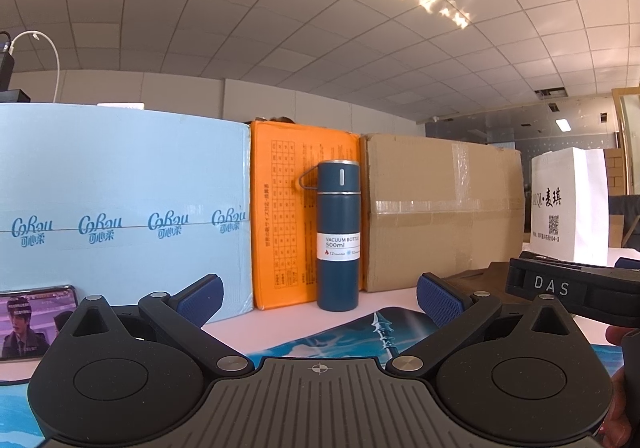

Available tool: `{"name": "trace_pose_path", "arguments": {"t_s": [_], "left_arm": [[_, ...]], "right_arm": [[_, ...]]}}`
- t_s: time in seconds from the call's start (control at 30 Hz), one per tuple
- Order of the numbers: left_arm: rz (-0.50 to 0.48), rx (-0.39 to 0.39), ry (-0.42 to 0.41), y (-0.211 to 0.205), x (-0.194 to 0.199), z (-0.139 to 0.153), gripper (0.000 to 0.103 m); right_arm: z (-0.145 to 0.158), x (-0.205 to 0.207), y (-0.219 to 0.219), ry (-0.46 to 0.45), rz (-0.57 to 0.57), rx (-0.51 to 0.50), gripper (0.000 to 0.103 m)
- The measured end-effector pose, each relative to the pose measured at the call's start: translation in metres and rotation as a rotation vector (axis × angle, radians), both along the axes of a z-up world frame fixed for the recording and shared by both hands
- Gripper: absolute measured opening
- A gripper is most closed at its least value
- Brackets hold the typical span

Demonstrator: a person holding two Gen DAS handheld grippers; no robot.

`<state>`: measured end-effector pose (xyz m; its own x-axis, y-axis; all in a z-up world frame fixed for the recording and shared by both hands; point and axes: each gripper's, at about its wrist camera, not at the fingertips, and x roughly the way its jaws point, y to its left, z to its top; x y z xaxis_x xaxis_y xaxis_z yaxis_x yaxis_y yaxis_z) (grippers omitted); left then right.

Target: Fold clothes

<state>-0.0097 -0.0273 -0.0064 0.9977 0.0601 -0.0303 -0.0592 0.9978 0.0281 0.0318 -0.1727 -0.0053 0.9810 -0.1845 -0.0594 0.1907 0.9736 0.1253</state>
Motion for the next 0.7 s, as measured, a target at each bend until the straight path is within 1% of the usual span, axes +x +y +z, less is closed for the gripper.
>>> {"name": "trace_pose_path", "arguments": {"t_s": [0.4,0.6,0.7], "left_arm": [[0.129,0.016,0.012,-0.0025,-0.0019,0.0002,0.103],[0.201,0.024,0.005,-0.0031,-0.0035,0.0006,0.103],[0.213,0.032,0.002,-0.0045,-0.0047,0.0003,0.103]], "right_arm": [[0.0017,0.0014,0.0067,-0.008,0.086,-0.019,0.103],[0.0017,0.0036,0.0053,-0.029,0.11,0.005,0.103],[0.0021,0.005,0.0051,-0.035,0.109,0.009,0.103]]}}
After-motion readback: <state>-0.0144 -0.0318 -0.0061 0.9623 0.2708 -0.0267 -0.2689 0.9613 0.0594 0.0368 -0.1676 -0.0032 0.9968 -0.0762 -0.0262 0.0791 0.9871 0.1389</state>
